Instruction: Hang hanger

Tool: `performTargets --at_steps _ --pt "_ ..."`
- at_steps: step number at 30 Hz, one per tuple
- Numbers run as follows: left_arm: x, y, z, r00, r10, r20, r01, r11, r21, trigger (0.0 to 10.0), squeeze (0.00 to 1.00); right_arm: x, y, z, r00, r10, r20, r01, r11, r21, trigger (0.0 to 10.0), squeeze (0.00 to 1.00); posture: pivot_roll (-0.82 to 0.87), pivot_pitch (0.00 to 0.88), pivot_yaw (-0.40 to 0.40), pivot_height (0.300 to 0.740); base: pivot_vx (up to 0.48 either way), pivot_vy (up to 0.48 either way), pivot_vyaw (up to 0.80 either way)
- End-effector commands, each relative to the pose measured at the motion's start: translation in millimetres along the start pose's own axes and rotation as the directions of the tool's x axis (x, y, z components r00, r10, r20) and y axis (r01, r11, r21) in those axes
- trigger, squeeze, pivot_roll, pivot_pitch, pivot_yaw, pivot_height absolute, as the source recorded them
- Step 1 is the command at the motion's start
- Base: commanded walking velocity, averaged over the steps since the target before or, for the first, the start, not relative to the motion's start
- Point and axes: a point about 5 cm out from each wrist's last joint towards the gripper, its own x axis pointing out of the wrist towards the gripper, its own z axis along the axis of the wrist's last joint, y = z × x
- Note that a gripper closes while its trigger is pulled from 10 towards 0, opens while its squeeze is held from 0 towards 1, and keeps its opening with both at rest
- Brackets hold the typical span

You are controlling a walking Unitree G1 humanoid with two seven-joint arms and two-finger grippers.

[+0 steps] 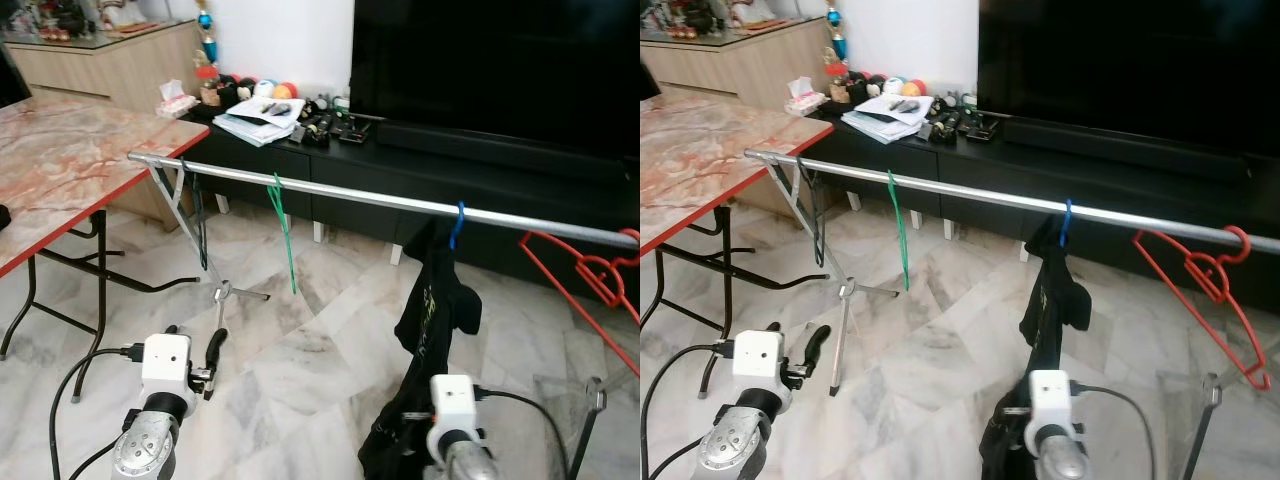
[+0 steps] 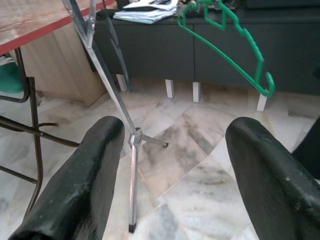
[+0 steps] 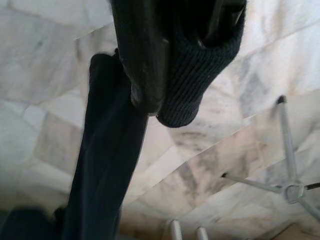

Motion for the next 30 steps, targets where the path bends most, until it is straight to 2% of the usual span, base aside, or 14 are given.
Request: performTargets --at_steps 1,20,30 --pt "-0.7 8.7 0.1 1.000 0.021 -0.009 -0.021 1.000 0.013 10.0 0.00 3.0 12.7 6.4 0.999 0.029 0.027 -0.030 0.999 0.013 10.0 0.00 -0.03 0.060 0.024 0.740 0.274 0.000 0.00" --pt "2.5 10.6 10.0 1.000 0.018 0.023 -0.018 1.000 0.009 10.0 0.00 3.2 11.5 5.4 1.000 0.015 0.018 -0.016 1.000 0.022 10.0 0.00 -0.02 0.063 0.023 0.740 0.287 0.000 0.00" --pt "3.2 4.2 11.6 0.999 -0.027 0.025 0.027 1.000 -0.009 10.0 0.00 2.8 13.9 3.6 1.000 0.022 0.011 -0.022 1.000 0.016 10.0 0.00 -0.02 0.062 0.026 0.740 0.294 0.000 0.00"
